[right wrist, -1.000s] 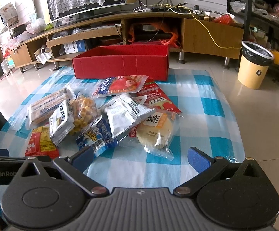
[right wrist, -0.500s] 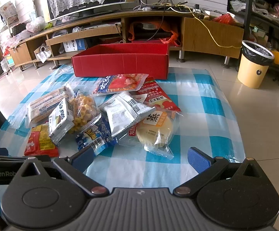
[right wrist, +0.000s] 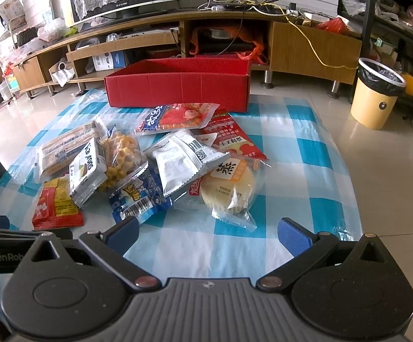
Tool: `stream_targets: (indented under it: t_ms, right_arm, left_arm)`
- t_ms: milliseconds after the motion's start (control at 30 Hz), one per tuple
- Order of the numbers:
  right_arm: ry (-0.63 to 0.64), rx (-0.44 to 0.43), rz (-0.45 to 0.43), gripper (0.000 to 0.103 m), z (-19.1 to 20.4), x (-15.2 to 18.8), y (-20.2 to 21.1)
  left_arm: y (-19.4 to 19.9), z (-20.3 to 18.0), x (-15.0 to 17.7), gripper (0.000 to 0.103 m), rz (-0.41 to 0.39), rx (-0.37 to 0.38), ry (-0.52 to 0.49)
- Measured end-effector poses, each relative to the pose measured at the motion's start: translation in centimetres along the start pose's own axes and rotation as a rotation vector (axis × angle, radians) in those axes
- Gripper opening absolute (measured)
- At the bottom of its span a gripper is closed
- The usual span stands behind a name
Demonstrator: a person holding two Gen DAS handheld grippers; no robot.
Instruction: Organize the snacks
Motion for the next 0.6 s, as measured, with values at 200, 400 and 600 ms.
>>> stream_targets:
  t_ms: [200,400,600]
  right_arm:
    - [-0.001,0.0,0.004,0.101,0.0,0.1,-0.1]
    - [0.001,-0.006,0.009,0.101,0.2,-0.1,-0.1]
    - [0.03,-0.034,-0.004,0.101,1.0,-1.6,0.0]
  left_arm:
    - [-0.1,0.0,0.0,0.098,0.003,-0.001,-0.001]
    - [-0.1,0.1,-0.1,0.098,0.007,0.014,0.001]
    - [0.2,0.9,-1.4,0.102,-0.011,0.037,-0.002]
Point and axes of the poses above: each gripper's, at about its wrist camera, not at the fingertips, and y roughly against the way its jaws point, z to its left, x to its underside, the point moved 9 cm from there along -y, roughly the way its jaws point, and after that the axes turned 12 degrees about -y, right-handed, at the moved point
